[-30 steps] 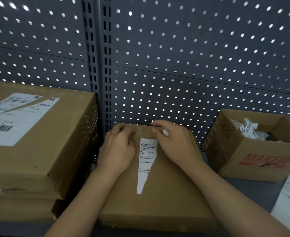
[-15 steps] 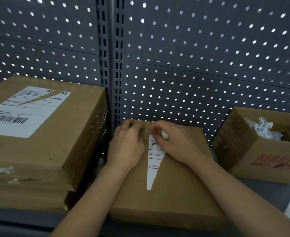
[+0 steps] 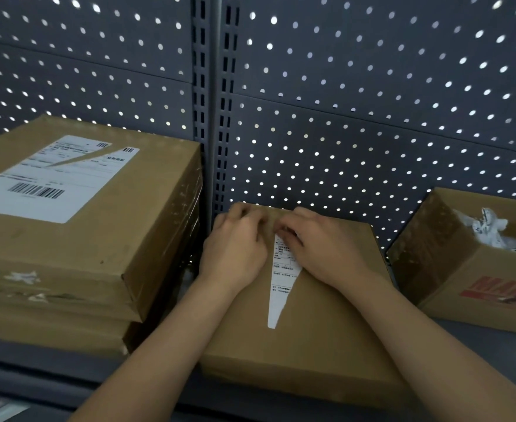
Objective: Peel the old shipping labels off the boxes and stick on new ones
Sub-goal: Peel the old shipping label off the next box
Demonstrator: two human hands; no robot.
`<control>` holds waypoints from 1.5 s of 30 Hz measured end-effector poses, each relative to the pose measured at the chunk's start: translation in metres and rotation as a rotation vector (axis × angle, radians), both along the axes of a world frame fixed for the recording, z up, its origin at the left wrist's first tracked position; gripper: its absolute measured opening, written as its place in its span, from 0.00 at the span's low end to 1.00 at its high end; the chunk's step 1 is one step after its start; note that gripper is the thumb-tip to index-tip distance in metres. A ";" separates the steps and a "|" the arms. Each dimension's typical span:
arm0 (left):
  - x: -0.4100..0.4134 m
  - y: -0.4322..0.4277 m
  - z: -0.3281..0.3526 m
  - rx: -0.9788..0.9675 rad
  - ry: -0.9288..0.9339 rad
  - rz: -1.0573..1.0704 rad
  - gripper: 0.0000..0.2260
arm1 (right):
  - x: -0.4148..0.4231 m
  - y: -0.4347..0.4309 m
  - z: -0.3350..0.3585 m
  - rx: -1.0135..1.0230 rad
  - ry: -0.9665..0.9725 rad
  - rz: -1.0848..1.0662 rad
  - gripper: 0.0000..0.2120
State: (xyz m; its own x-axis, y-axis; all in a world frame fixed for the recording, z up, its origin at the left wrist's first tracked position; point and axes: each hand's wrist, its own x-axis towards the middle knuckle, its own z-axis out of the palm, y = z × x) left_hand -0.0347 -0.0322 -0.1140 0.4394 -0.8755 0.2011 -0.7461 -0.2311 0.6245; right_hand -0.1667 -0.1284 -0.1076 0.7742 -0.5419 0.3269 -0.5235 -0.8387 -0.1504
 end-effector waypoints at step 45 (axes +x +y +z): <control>0.011 0.006 -0.006 -0.011 0.091 -0.089 0.19 | -0.006 0.002 0.002 0.107 -0.058 0.015 0.03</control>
State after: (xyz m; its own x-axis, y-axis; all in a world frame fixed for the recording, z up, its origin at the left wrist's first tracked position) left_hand -0.0235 -0.0265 -0.1205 0.3773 -0.9097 0.1735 -0.7034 -0.1596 0.6926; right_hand -0.1730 -0.1268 -0.1057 0.7642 -0.5644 0.3121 -0.4988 -0.8240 -0.2689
